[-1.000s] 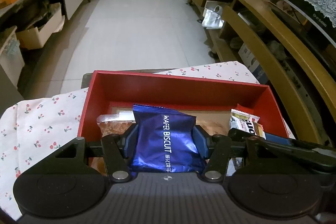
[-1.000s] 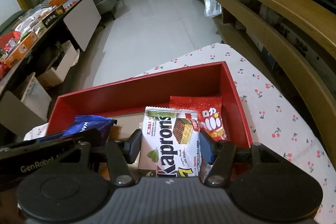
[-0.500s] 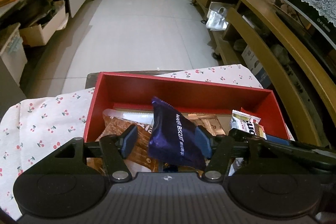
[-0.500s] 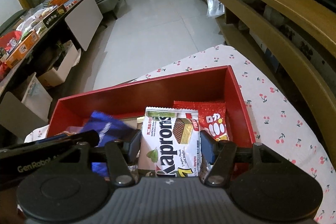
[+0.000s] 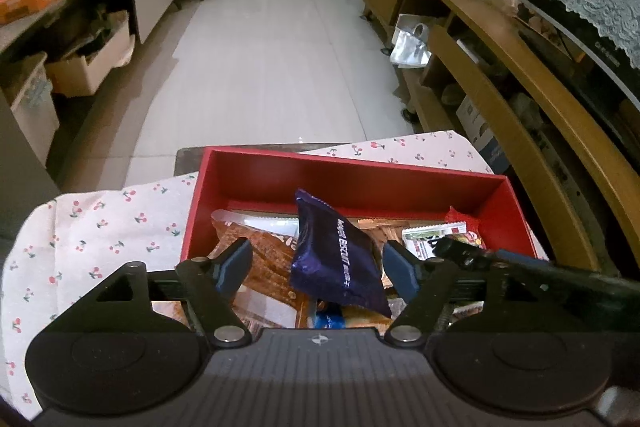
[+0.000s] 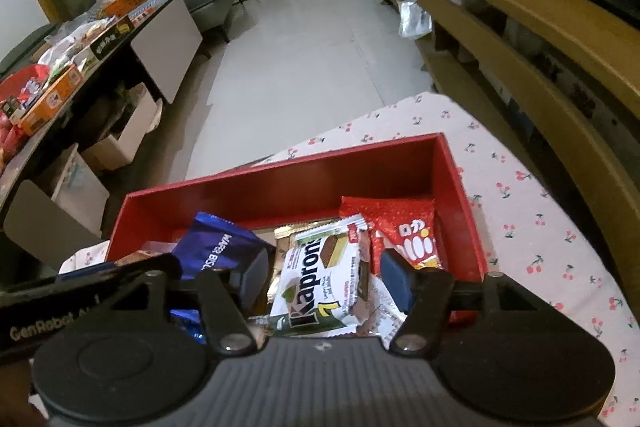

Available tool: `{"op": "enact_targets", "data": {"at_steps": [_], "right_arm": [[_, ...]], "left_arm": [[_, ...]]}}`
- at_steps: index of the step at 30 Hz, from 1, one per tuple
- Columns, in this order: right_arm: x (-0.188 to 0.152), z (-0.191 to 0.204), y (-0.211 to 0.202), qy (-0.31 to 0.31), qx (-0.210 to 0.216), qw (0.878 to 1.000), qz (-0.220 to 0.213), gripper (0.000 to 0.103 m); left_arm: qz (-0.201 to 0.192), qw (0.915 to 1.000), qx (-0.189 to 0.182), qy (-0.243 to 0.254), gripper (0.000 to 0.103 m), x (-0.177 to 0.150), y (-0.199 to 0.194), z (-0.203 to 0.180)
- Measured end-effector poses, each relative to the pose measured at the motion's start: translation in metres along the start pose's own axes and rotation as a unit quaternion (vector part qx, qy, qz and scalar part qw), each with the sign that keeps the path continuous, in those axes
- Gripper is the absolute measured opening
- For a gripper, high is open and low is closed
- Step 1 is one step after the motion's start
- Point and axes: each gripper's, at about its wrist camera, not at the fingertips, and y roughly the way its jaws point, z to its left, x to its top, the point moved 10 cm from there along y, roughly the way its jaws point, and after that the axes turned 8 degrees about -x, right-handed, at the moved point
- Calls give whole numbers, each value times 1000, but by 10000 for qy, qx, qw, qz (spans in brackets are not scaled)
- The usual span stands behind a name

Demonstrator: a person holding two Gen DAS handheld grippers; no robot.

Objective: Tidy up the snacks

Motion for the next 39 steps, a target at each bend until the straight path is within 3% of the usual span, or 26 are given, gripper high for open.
{"op": "enact_targets", "data": {"at_steps": [10,16,24,36,39], "right_arm": [[-9,-8,-43,210,31,9995,-226,71],[-33,-7,-73,61,-34,9996,-283,71],[-70,-7,-101,-99,-183,9993,-302,72],[-109,-15,-137,-113,-202,9989,-418,72],[-119,-16,-144,-94,-187,9990,-404,72]], "left_arm": [[-341,9991,204,156,87,-13,-33,0],[-458,9977,427,260,102,-30,-55,3],[-356,9967,603,415,103,-58,-68,8],[-601,9954,605,444,103,-86,-106,1],[-479,9954,665,497,103,-98,-108,0]]}}
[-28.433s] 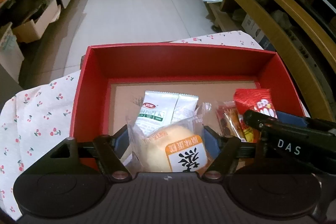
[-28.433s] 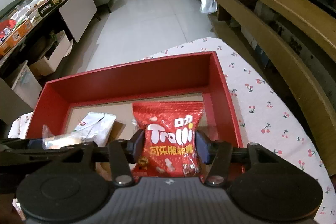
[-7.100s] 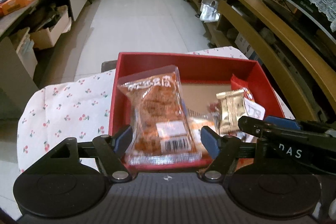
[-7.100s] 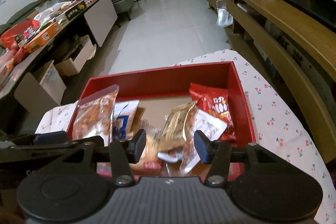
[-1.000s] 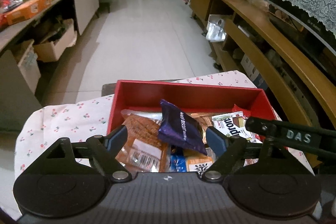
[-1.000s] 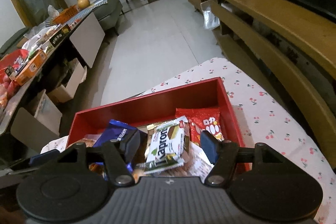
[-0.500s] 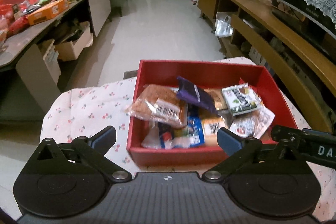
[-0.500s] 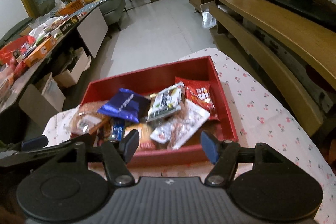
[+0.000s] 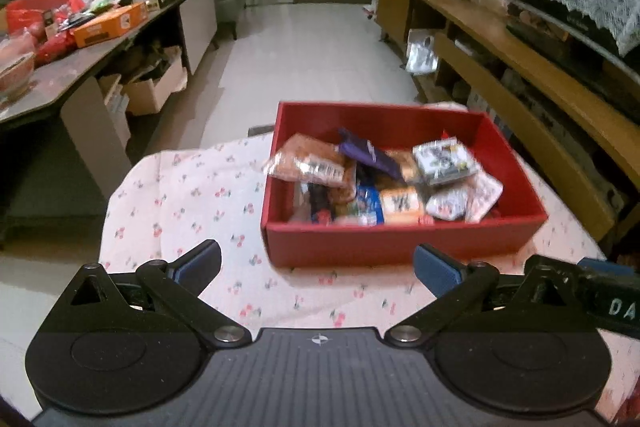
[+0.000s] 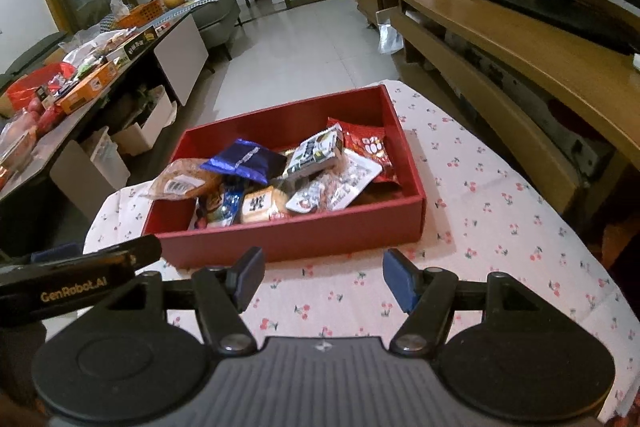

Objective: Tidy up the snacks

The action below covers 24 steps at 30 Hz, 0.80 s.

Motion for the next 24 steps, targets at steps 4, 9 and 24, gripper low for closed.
{"op": "enact_targets", "data": {"at_steps": [4,9,24], "right_arm": [[-12,-1,-9,-4,8,10000,10,72],[-29,1,-19,-101,-30,9999,46,72],[-61,1,-31,-200,-139,9995,178,72]], "left_arm": [[74,9999,122,85,103,-13,-8,0],[167,9998,-57,66,103,-24,-15,0],[439,9986,-282,-11,103,-55,-23,-7]]}}
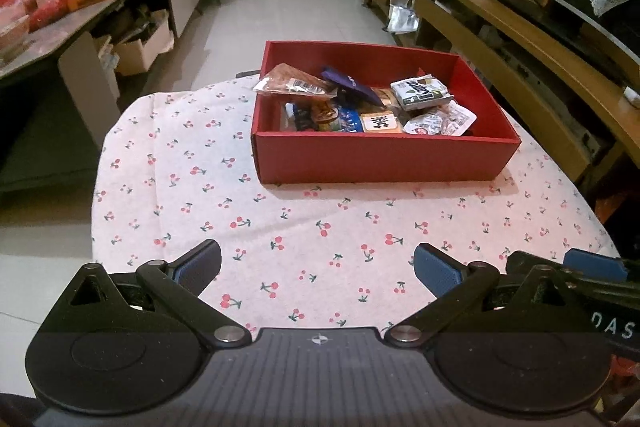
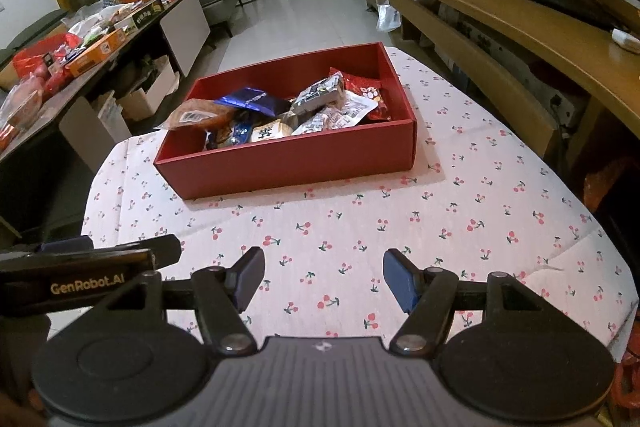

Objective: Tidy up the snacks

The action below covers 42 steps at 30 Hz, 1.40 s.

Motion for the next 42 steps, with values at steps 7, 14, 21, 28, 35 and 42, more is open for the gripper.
{"op": "enact_targets", "data": {"at_steps": [7,14,21,28,35,42], "right_arm": [[-3,-3,0,0,-52,10000,24,73],[-6,-1,0,-69,-57,9999,69,73],[-8,1,1,-137,-75,9998,90,73],[-12,2,3,-200,-110,9997,132,73],[-15,3,4,-265,-165,9994,180,73],[-17,3,3,-273,-167,9993,191,73]], "left_arm": [[41,9998,156,99,103,-7,-1,2],[59,9997,169,146,103,-11,-2,0],[89,9997,164,127,103,-13,-1,0],[131,9997,166,126,103,-16,-1,-1],[189,9995,187,160,103,-19,1,-1],[203,9995,178,152,103,-21,1,-1]]}}
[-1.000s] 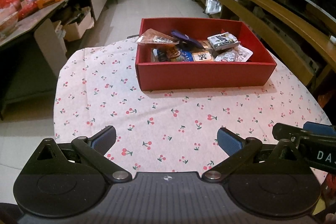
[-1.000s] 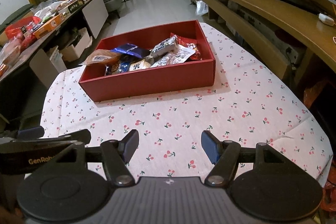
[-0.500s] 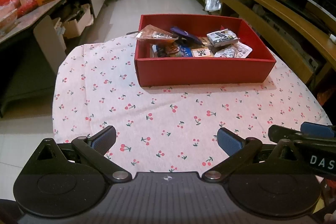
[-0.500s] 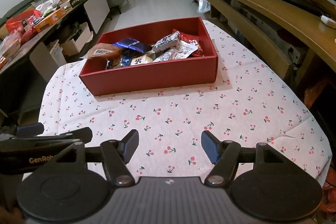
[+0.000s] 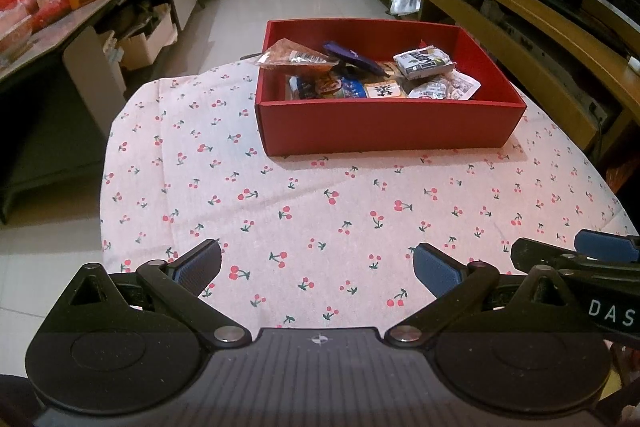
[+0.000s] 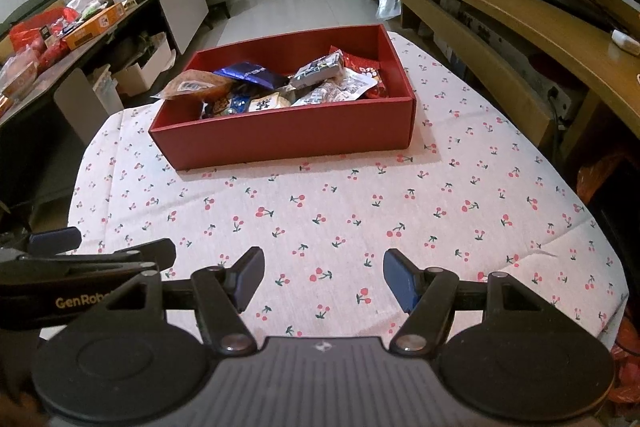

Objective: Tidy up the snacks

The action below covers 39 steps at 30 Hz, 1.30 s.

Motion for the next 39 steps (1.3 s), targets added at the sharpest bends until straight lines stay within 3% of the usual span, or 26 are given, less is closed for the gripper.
{"op": "enact_targets", "data": {"at_steps": [39], "right_arm": [[-12,-2,-1,-49,-62,9999,102,73]], "left_arm": [[140,9999,-18,28,103,-13,-1,-1]]}}
